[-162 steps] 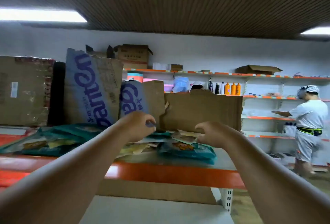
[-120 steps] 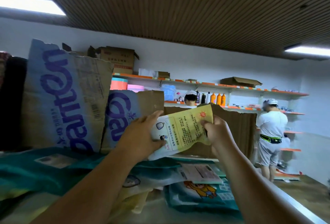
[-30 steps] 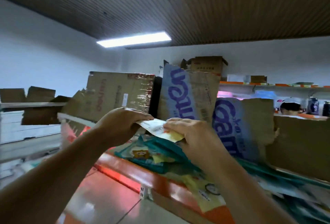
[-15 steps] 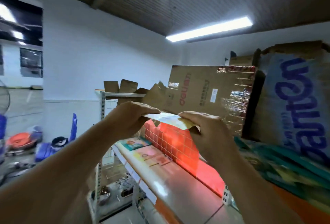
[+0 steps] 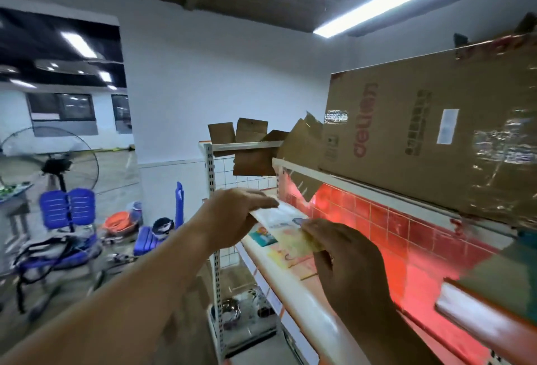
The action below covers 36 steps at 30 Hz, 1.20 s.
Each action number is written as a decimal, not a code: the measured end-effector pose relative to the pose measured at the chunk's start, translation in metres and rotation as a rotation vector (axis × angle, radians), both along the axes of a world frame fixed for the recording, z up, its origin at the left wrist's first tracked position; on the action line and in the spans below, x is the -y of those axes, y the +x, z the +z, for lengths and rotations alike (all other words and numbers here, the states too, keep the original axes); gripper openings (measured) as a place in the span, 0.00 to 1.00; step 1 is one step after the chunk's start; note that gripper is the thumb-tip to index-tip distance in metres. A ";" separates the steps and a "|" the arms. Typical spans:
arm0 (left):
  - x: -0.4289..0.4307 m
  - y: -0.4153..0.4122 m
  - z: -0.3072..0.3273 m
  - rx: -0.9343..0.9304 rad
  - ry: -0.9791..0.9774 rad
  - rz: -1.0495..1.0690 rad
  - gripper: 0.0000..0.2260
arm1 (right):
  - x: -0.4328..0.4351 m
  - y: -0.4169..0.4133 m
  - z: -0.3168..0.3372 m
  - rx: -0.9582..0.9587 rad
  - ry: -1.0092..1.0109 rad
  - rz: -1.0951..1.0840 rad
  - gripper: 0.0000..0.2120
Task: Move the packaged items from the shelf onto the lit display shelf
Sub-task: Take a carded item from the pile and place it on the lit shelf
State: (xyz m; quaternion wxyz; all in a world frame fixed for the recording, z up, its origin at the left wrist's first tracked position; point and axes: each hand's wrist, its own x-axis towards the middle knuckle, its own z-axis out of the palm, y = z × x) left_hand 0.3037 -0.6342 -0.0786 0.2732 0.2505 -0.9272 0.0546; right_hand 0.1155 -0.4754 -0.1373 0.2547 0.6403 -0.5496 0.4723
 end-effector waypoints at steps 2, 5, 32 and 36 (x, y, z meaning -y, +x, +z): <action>0.026 -0.019 -0.008 0.010 -0.015 -0.001 0.24 | 0.022 -0.018 -0.013 0.018 -0.022 0.005 0.16; 0.059 -0.049 -0.022 0.039 -0.048 0.007 0.24 | 0.050 -0.044 -0.026 -0.016 -0.015 -0.021 0.22; 0.360 -0.156 -0.169 0.087 0.146 -0.113 0.29 | 0.289 -0.086 -0.142 0.616 0.287 0.163 0.22; 0.401 -0.168 -0.188 0.113 0.433 -0.199 0.24 | 0.327 -0.063 -0.165 0.631 0.288 0.032 0.24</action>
